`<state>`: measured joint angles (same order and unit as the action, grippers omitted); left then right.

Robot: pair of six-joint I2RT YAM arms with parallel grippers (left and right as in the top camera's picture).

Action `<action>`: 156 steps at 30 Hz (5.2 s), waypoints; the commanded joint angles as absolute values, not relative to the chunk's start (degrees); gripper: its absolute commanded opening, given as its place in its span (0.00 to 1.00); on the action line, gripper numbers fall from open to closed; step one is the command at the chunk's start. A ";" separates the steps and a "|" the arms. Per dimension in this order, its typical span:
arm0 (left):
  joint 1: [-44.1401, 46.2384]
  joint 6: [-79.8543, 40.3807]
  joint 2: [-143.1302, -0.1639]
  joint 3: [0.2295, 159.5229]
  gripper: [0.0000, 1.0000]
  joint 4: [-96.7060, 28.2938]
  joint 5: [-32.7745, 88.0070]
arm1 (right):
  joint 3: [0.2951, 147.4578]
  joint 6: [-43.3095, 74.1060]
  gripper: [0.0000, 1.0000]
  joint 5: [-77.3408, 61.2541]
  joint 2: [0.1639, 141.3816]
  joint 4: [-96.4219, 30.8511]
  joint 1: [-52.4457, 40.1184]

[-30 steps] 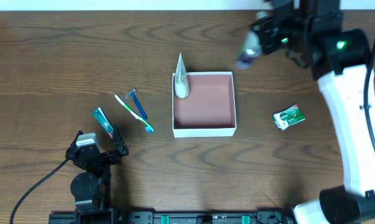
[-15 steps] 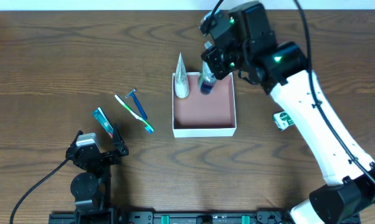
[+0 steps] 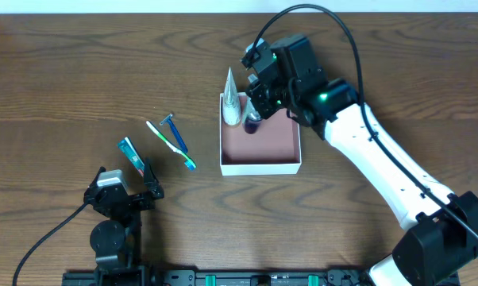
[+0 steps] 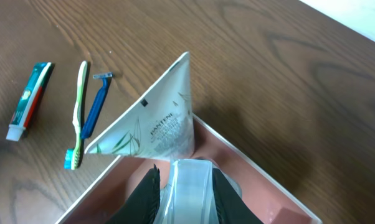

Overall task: Pack container
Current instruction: 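Lower the soap bottle beside the lotion tube and open the gripper, then move the right gripper to the green Dettol soap bar and grasp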

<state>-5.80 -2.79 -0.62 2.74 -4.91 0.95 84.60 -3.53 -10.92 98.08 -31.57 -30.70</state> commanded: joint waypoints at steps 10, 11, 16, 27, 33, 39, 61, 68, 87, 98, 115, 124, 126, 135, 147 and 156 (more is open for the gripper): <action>-6.04 -2.74 -0.40 1.13 0.98 -5.89 1.04 | 79.90 -2.85 0.15 -11.38 97.62 -23.92 -31.16; -6.04 -2.74 -0.40 1.13 0.98 -5.89 1.04 | 79.75 -2.85 0.15 -11.38 97.62 -23.66 -31.16; -6.04 -2.74 -0.40 1.13 0.98 -5.89 1.04 | 79.50 -3.27 0.15 -11.38 97.65 -22.85 -31.16; -6.04 -2.74 -0.40 1.13 0.98 -5.89 1.04 | 79.37 -3.25 0.15 -13.02 102.61 -20.88 -31.20; -6.04 -2.74 -0.40 1.13 0.98 -5.89 1.04 | 79.37 -3.25 0.15 -13.58 104.73 -19.94 -31.20; -6.04 -2.74 -0.40 1.13 0.98 -5.89 1.04 | 79.37 -3.27 0.17 -13.54 104.84 -19.16 -31.18; -6.04 -2.74 -0.40 1.13 0.98 -5.89 1.04 | 79.40 -2.61 0.68 -9.58 102.43 -18.92 -31.14; -6.04 -2.74 -0.40 1.13 0.98 -5.89 1.04 | 79.42 -2.70 0.71 -4.56 98.52 -20.16 -31.09; -6.04 -2.74 -0.51 1.13 0.98 -5.89 1.04 | 79.44 23.75 0.91 12.60 86.28 -45.71 -28.08; -6.04 -2.74 -0.60 1.13 0.98 -5.89 1.04 | 79.33 37.78 0.94 12.56 85.08 -67.07 -18.41; -6.04 -2.74 -0.60 1.13 0.98 -5.89 1.04 | 54.13 57.21 0.99 7.20 85.08 -51.48 -3.97; -6.04 -2.74 -0.60 1.13 0.98 -5.89 1.04 | 50.46 55.68 0.99 7.53 85.10 -45.15 0.16; -6.04 -2.74 -0.60 1.13 0.98 -5.89 1.04 | 50.46 55.72 0.99 7.51 85.30 -43.09 0.38; -6.04 -2.74 -0.60 1.10 0.98 -5.89 1.04 | 50.46 56.77 0.99 7.53 89.62 -35.42 0.38; -6.04 -2.74 -0.60 1.13 0.98 -5.89 1.04 | 50.46 56.77 0.97 7.73 96.16 -29.06 1.15; -6.04 -2.74 -0.60 1.13 0.98 -5.89 1.04 | 50.46 56.73 0.88 7.66 100.16 -27.09 3.01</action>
<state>-5.80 -2.79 -0.64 2.74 -4.91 0.95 50.57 56.16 7.57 97.65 -27.53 1.93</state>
